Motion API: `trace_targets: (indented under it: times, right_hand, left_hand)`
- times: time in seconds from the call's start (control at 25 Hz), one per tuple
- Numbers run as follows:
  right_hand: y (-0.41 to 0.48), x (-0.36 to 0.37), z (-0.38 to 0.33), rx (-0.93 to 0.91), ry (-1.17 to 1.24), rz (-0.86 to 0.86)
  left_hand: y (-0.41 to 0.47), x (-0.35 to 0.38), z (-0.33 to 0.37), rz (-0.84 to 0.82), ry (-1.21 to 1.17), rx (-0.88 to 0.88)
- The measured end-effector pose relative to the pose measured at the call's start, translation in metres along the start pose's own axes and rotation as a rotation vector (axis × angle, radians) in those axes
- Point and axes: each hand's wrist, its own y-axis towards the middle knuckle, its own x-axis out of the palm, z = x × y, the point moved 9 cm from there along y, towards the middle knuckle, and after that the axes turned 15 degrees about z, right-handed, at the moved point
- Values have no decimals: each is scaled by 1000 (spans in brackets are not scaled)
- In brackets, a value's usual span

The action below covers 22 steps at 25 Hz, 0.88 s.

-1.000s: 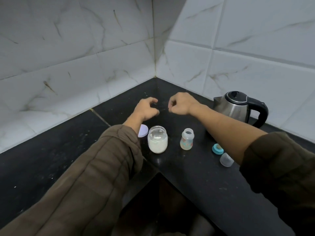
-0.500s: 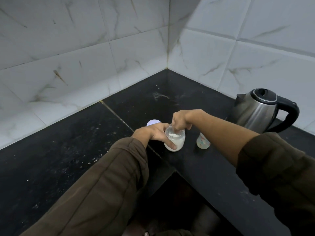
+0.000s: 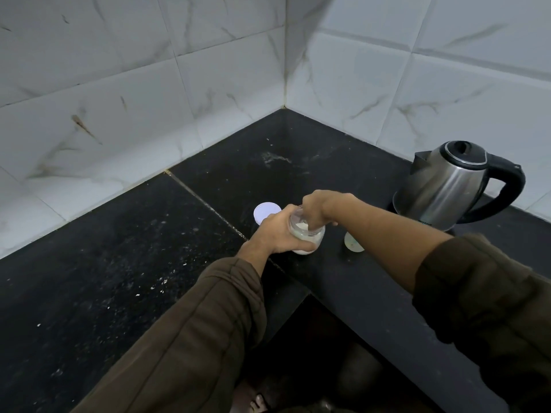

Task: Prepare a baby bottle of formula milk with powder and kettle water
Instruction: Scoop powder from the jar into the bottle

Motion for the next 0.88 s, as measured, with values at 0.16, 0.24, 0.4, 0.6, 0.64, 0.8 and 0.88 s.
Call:
trace_targets:
  times: [0.16, 0.24, 0.4, 0.6, 0.64, 0.8, 0.88]
  right_hand:
    - [0, -31, 3, -39, -10, 174]
    - [-4, -49, 0, -82, -54, 300]
    - [-19, -83, -4, -121, -182, 472]
    - [-36, -102, -6, -144, -207, 543]
    - [-37, -101, -4, -140, -171, 540]
    - [-40, -96, 4, -131, -65, 528]
    - [-45, -97, 7, -146, -103, 574]
  left_hand:
    - [4, -27, 13, 158, 32, 27]
    - [6, -39, 20, 210, 100, 57]
    - [8, -54, 30, 318, 138, 103]
    - [4, -71, 54, 463, 31, 138]
    - [4, -72, 57, 475, 16, 146]
    - [0, -74, 67, 472, -17, 157]
    - [-2, -74, 72, 472, -14, 154]
